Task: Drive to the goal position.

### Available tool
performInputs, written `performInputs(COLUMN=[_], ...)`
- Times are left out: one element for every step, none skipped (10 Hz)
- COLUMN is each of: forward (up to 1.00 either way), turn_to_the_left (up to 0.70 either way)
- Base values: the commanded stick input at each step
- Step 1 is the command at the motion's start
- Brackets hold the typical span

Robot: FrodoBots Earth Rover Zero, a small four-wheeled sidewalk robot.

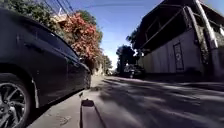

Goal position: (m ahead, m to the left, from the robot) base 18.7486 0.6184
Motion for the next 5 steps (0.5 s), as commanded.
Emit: performInputs(forward=[1.0,1.0,1.0,1.0,1.0], turn_to_the_left=[0.0,0.0,0.0,0.0,0.0])
